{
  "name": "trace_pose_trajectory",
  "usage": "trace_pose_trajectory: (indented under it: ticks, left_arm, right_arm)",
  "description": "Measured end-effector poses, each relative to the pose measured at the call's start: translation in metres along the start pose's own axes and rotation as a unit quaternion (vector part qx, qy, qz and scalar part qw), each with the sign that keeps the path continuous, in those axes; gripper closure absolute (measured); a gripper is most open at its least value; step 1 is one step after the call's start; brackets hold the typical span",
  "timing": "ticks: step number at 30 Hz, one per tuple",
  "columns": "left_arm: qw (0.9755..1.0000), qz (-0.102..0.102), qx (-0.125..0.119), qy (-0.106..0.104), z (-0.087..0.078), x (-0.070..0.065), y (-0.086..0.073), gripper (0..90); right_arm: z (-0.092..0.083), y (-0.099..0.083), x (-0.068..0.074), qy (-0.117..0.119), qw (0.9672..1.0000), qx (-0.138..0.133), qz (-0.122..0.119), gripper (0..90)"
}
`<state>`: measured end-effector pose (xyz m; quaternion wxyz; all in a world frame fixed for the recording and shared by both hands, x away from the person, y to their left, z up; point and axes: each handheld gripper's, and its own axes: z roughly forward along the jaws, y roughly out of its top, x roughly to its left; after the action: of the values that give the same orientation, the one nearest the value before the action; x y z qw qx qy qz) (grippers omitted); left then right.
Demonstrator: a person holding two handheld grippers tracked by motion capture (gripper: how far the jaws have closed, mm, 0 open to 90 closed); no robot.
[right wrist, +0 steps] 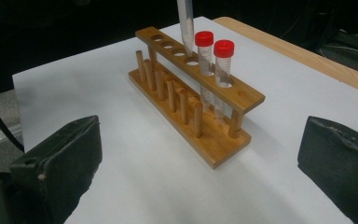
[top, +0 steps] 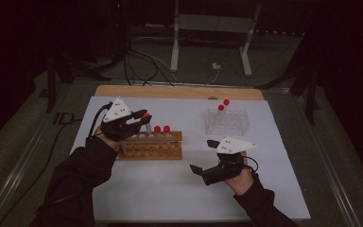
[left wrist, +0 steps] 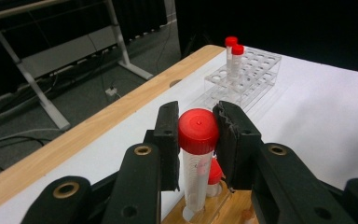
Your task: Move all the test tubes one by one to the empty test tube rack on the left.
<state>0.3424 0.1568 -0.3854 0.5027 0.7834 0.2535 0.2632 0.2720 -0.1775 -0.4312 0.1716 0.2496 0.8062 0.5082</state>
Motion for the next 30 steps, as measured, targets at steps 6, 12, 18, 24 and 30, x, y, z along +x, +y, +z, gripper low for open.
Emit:
trace_pose_trajectory:
  ticks: [6, 12, 18, 24, 30]
  left_arm:
    - [0.9999, -0.008, 0.009, 0.001, 0.010, 0.002, -0.010, 72.0]
    - [0.9997, -0.015, 0.017, -0.002, 0.017, 0.002, -0.021, 71.9]
    - [0.9994, -0.027, 0.022, -0.007, 0.025, 0.000, -0.032, 71.9]
    - [0.9990, -0.032, 0.029, -0.008, 0.032, -0.001, -0.041, 71.9]
    - [0.9986, -0.032, 0.041, -0.008, 0.035, -0.002, -0.048, 71.9]
  right_arm:
    - [0.000, -0.001, 0.000, 0.001, 1.0000, 0.000, 0.000, 0.0]
    - [0.000, -0.002, -0.001, 0.002, 1.0000, 0.001, 0.001, 0.0]
    - [0.000, -0.002, -0.001, 0.003, 1.0000, 0.004, 0.000, 0.0]
    - [0.000, -0.003, -0.001, 0.004, 1.0000, 0.006, 0.000, 0.0]
    - [0.000, -0.003, -0.002, 0.005, 1.0000, 0.007, 0.000, 0.0]
